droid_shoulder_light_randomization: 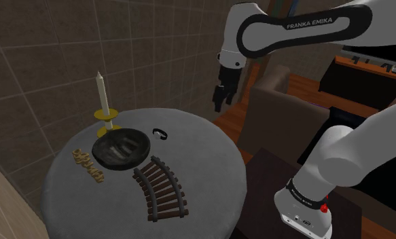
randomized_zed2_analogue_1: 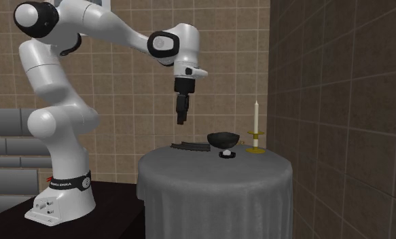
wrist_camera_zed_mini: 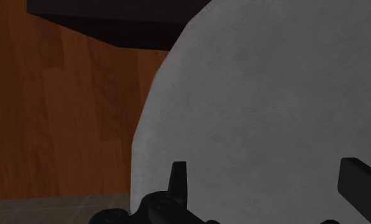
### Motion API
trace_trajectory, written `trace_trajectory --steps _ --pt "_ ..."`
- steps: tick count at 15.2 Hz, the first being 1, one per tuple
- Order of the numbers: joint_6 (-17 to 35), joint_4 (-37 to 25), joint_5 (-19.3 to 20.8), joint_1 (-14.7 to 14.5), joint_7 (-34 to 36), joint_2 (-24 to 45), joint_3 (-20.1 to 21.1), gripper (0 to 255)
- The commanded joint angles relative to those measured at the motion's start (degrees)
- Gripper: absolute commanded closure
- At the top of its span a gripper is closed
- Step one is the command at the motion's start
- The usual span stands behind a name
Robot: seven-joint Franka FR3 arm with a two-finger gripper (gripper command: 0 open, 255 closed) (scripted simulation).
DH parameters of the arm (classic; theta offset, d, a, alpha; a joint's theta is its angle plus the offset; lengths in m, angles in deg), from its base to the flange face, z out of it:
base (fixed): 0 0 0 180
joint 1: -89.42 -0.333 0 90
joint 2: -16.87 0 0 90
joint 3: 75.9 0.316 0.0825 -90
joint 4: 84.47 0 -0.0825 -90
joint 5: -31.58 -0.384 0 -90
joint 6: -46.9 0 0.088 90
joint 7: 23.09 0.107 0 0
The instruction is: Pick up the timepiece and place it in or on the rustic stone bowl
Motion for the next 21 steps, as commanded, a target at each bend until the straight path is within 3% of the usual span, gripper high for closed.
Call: trace_trajectory --steps 1,11,19,21 --pt "2.4 -1.8 -0.6 -0.6 1.3 3.6 1.1 0" --pt "11.7 -14.2 -0.4 -3.2 7.9 22.8 5.8 0" --pt "14.8 -29.3 2.8 -6.4 13.4 39.1 7.6 0" --pt "15.5 -30.2 3.1 -6.8 13.8 40.7 7.6 0"
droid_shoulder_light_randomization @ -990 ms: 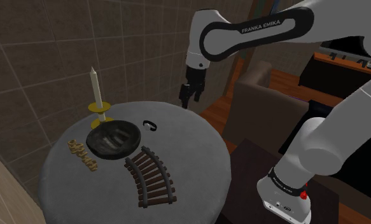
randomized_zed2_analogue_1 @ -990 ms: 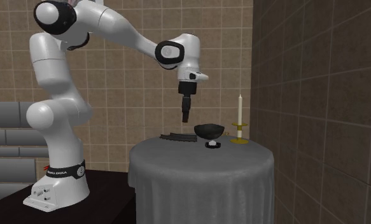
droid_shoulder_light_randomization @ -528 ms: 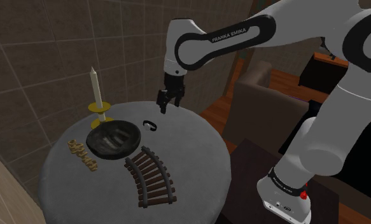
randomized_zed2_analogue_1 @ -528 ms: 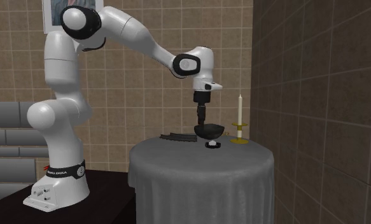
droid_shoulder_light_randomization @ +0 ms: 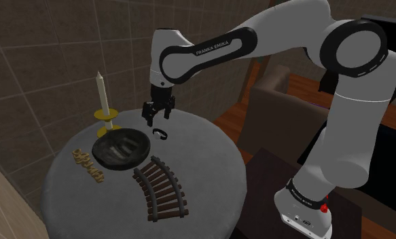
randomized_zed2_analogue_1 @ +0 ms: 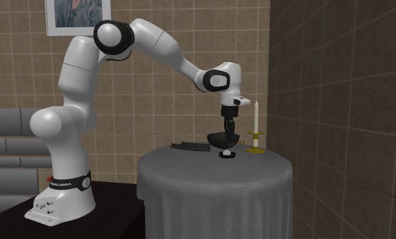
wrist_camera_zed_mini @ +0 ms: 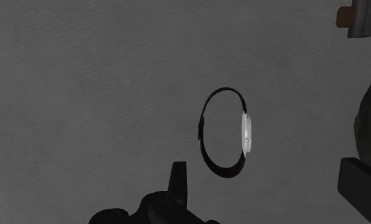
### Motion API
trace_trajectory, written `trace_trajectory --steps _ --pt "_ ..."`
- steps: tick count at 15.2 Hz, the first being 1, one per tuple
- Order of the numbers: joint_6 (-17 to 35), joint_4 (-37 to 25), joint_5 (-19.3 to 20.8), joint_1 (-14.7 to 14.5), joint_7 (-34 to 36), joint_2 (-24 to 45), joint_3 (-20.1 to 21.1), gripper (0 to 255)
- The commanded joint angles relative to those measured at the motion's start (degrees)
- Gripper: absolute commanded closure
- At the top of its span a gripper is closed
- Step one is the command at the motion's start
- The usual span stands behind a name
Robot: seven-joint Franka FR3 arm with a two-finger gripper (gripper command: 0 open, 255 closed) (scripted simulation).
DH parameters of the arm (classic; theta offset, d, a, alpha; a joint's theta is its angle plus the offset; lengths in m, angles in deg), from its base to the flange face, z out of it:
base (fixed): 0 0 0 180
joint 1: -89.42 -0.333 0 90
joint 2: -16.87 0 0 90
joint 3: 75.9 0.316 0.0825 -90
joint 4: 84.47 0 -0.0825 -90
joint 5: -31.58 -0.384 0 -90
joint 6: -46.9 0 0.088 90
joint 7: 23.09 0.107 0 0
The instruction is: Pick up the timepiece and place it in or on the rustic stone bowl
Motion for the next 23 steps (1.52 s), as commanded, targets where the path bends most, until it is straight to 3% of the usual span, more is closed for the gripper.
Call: trace_trajectory --steps 1,7,14,15,23 --pt "1.1 -0.3 0.3 -0.3 0.3 1.3 0.0 0" --pt "4.7 1.4 0.7 -0.7 0.6 3.3 -0.1 0" --pt "4.7 1.4 0.7 -0.7 0.6 3.3 -0.1 0" --pt "4.7 1.4 0.7 -0.7 0.6 3.3 -0.1 255" --pt "4.7 1.4 0.7 -0.7 0.6 3.3 -0.1 255"
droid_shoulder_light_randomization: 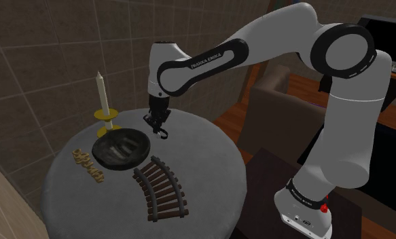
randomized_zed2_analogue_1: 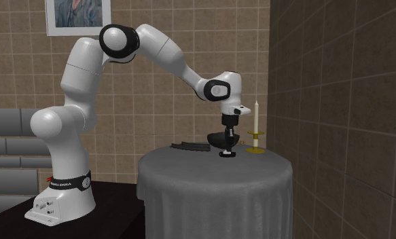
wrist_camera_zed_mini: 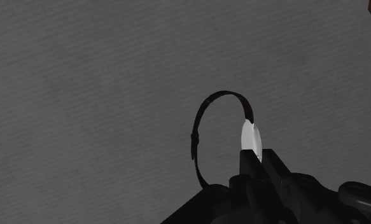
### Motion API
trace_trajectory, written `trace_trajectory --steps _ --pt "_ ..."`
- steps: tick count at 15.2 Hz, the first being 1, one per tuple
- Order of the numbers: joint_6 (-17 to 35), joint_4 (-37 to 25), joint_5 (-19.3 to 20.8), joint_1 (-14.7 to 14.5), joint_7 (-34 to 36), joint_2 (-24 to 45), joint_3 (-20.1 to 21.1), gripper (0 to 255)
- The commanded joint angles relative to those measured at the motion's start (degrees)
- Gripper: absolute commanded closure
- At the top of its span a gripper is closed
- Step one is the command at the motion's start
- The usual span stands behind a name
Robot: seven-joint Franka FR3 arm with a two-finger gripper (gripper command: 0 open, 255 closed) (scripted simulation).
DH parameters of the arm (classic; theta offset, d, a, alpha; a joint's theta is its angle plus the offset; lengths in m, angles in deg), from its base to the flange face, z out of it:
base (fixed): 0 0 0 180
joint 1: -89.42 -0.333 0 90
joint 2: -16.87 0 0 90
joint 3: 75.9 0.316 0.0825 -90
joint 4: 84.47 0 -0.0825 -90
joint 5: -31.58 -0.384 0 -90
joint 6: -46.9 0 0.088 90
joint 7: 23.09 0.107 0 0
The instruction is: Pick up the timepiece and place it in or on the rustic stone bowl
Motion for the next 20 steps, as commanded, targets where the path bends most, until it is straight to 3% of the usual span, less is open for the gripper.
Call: trace_trajectory --steps 1,20 --pt "0.0 0.0 0.0 0.0 0.0 0.0 0.0 255" --pt "-13.0 -7.9 -1.0 0.4 0.4 -5.1 0.4 255"
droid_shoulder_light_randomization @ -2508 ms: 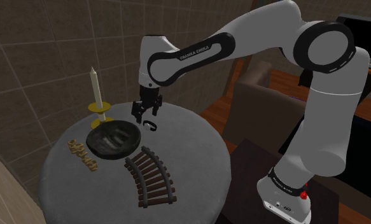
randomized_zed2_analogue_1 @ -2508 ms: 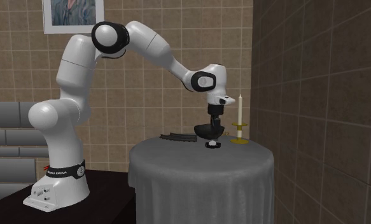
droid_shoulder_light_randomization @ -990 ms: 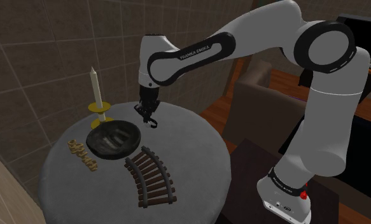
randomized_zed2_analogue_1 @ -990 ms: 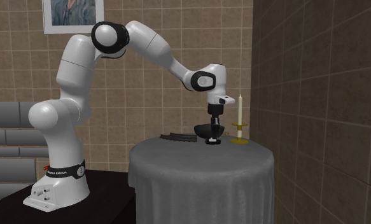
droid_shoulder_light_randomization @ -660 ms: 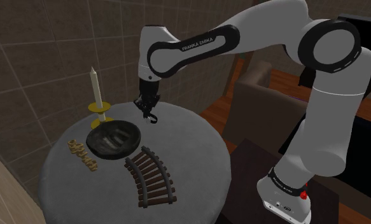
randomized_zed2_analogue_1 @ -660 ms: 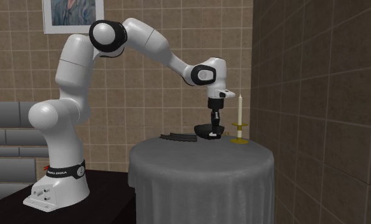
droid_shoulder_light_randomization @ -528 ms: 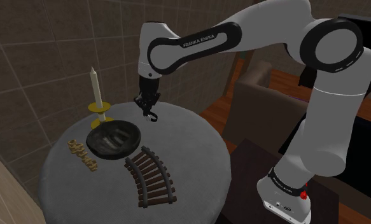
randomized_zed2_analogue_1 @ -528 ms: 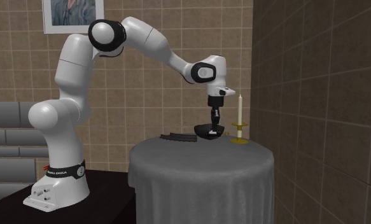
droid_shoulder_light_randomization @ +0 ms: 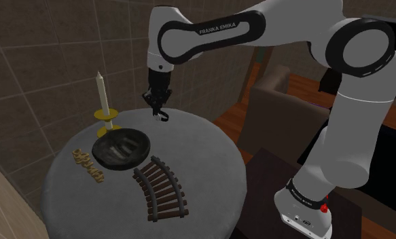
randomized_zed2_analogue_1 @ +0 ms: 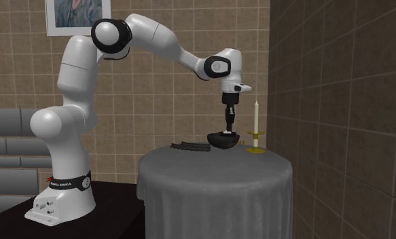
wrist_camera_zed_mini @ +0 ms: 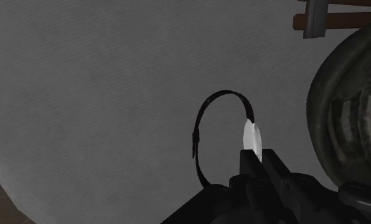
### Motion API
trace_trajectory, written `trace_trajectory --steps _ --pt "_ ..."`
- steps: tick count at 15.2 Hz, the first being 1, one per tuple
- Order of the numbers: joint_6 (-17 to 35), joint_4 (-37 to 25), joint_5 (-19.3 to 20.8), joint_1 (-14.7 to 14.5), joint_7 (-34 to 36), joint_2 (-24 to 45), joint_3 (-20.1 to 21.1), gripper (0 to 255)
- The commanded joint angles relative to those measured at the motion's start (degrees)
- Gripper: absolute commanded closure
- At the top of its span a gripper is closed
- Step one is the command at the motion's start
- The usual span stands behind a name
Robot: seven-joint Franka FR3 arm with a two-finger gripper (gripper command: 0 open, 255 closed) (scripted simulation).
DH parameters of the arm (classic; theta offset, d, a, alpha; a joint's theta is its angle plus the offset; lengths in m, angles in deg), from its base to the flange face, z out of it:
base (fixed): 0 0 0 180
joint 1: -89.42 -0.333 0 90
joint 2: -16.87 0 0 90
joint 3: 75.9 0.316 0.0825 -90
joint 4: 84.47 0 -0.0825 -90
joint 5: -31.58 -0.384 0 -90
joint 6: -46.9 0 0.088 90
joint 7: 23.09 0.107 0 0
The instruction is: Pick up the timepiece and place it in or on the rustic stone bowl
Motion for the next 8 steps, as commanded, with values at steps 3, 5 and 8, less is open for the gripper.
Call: trace_trajectory --steps 3,5,8 --pt "-2.9 -2.2 -0.1 0.0 0.2 -0.7 0.1 255" --pt "-4.3 -3.4 -0.1 0.0 0.3 -0.9 0.1 255" --pt "-6.5 -5.4 -0.1 0.0 0.4 -1.2 0.1 255"
